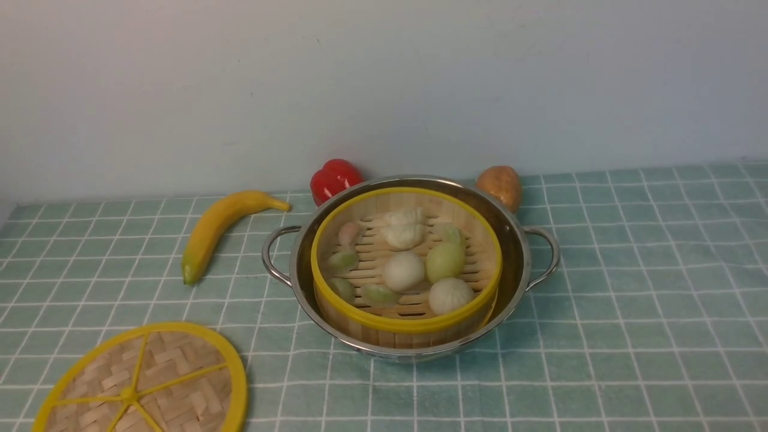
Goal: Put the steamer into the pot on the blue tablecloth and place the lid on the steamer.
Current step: 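Grasp the bamboo steamer lid lying on the table by its centre knob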
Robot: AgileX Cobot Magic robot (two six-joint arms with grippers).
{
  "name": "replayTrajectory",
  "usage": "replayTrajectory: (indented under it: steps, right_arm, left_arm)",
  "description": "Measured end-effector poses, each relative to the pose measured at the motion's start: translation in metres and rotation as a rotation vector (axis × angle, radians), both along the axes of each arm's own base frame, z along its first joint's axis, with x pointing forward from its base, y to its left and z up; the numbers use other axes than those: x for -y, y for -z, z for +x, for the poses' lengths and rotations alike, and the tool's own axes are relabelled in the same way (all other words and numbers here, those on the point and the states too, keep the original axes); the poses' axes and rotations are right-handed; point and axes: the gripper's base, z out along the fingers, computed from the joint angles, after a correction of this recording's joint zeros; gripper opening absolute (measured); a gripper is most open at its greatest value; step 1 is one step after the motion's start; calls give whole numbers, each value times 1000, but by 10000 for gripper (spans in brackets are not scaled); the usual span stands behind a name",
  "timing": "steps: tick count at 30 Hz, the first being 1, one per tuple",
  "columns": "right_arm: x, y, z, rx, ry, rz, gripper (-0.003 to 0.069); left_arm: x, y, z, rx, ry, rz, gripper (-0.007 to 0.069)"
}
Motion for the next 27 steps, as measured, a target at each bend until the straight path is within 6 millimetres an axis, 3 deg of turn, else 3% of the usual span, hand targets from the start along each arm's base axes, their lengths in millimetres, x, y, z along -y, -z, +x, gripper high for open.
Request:
replayTrajectory:
  steps: [3,7,10,13,15,16,17,18,20,24,27]
  right_arm:
    - [0,0,0,0,0,0,240]
    - [0,0,0,0,0,0,240]
    - [0,0,0,0,0,0,240]
    - [0,0,0,0,0,0,240]
    - [0,0,0,0,0,0,240]
    - [0,0,0,0,0,0,240]
    - [0,0,0,0,0,0,240]
    - [0,0,0,0,0,0,240]
    - [0,0,0,0,0,0,240]
    - [0,0,0,0,0,0,240]
    - [0,0,0,0,0,0,240]
  left_arm:
    - [3,-28,-4,-183,48,116,243]
    - [-6,-42,7,-583,51,272,243]
    - [-20,-45,32,-854,13,364,243]
    - [-28,-42,64,-990,15,389,243]
    - [-31,-38,88,-1040,26,390,243]
    - [-31,-37,91,-1044,28,390,243]
    - [-33,-30,115,-1079,43,383,243]
    - [-33,-29,118,-1083,45,381,243]
    - [-35,-12,151,-1156,73,362,243]
    - [-39,24,190,-1312,130,354,243]
    - [-40,43,207,-1390,171,351,243]
